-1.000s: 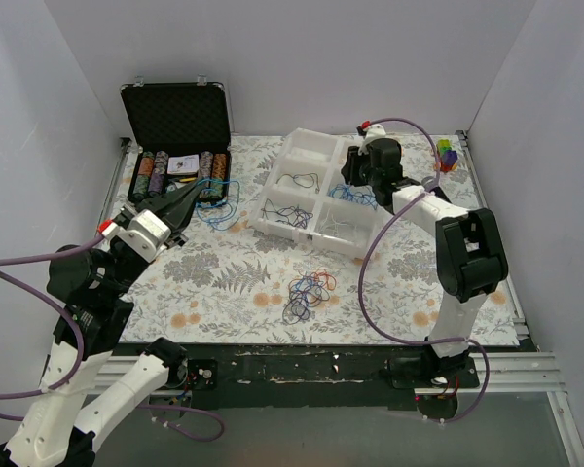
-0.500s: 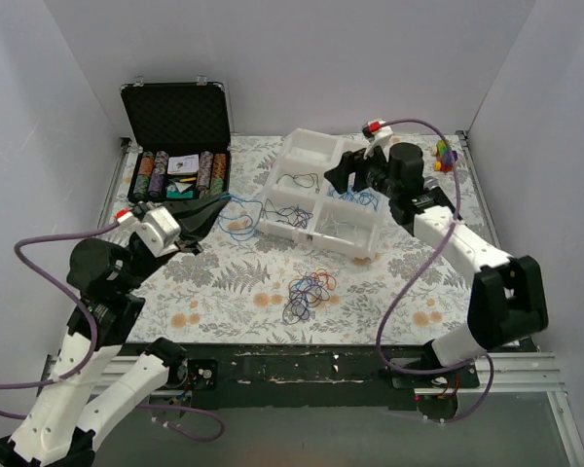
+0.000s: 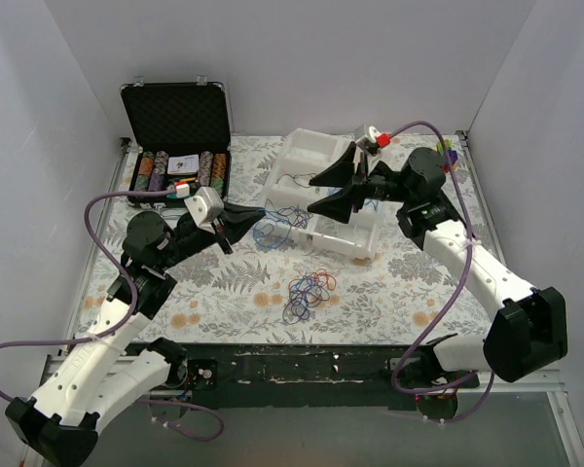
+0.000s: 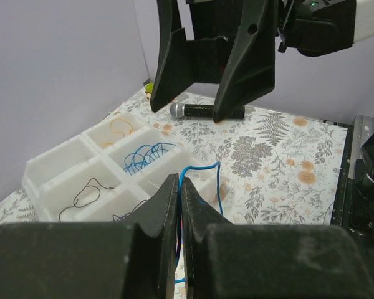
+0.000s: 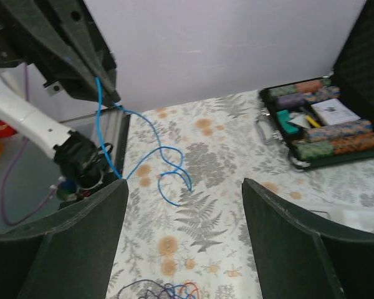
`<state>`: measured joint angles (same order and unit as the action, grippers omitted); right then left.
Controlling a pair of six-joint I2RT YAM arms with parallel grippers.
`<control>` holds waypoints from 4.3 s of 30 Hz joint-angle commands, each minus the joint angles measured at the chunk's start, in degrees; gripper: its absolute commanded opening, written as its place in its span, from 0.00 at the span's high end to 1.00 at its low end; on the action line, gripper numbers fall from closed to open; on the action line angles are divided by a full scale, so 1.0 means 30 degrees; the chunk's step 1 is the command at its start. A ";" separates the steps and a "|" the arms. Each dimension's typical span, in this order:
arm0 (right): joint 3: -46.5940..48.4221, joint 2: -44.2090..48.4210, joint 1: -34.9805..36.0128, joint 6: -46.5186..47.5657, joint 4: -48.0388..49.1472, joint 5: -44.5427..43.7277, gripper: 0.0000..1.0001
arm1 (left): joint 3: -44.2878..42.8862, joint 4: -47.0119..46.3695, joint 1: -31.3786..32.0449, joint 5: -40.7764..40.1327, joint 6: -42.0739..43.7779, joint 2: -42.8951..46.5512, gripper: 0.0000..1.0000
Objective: Untangle the cables
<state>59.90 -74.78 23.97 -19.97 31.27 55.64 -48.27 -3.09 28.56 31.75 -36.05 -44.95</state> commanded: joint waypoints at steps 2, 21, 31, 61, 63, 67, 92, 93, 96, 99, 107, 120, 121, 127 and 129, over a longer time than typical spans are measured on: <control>0.2646 -0.0851 0.2056 0.2137 -0.2855 0.2257 0.20 | -0.0375 -0.0639 -0.0085 0.1077 0.0122 -0.0074 1.00; 0.3970 -0.2172 0.4052 0.3784 -0.5910 0.0559 0.85 | -0.0432 -0.1869 -0.0085 0.0668 0.0650 -0.1218 1.00; 0.3531 -0.1644 0.2504 0.6566 -0.8633 -0.8959 0.99 | -0.0316 -0.0992 -0.0085 -0.1031 0.1206 -0.0429 0.42; 0.3325 -0.6536 -0.1309 0.8383 -0.7317 -1.9423 0.99 | 0.0035 0.2086 -0.0085 -0.1149 0.2672 0.3000 0.27; 0.3325 -0.6916 -0.1309 0.8646 -0.7404 -1.9599 0.99 | 0.0123 0.2086 -0.0085 -0.1091 0.2643 0.3030 0.27; 0.3441 -0.7969 -0.1309 0.8853 -0.8046 -1.9746 0.99 | 0.0503 0.2377 -0.0085 -0.0157 0.2292 0.3147 0.27; 0.2452 -0.2148 0.1091 0.5866 -1.1477 -1.9690 0.39 | 0.6392 0.3082 0.0936 0.4974 0.5953 0.1128 0.30; 0.1866 -0.1504 0.1470 0.5748 -1.1535 -1.9746 0.38 | 0.6509 0.3082 0.1288 0.4945 0.6098 0.0865 0.30; -0.0272 0.0225 0.2351 0.5135 -1.1594 -2.0185 0.36 | 0.6919 0.3111 0.2781 0.4740 0.6770 0.0044 0.30; -0.1856 0.1894 0.2645 0.4314 -1.1886 -2.0800 0.35 | 0.7417 0.3228 0.4713 0.4010 0.7854 -0.1125 0.29; -0.4231 0.4858 0.2880 0.2878 -1.1976 -2.0364 0.35 | 0.8999 0.0307 0.7355 0.1521 0.9527 -0.4349 0.35; -0.6488 0.4888 0.3085 0.2525 -0.9281 -1.7376 0.38 | 0.7128 -0.3630 0.7854 -0.0125 0.9351 -1.0765 0.46; -0.6693 0.5005 0.3115 0.2525 -0.9164 -1.7055 0.38 | 0.7010 -0.3540 0.7912 -0.0094 0.9352 -1.1030 0.47; -0.7718 0.4889 0.3612 0.2584 -0.8754 -1.5501 0.38 | 0.6891 -0.3715 0.7913 -0.0736 0.9615 -1.1414 0.80; -0.8041 0.4685 0.3933 0.2554 -0.8402 -1.5323 0.38 | 0.6746 -0.3454 0.7942 -0.1147 0.9586 -1.1180 0.98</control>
<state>37.36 -60.95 34.26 -11.90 1.74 6.11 -26.06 -12.62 51.99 30.37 -8.40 -79.64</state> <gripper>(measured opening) 0.622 0.147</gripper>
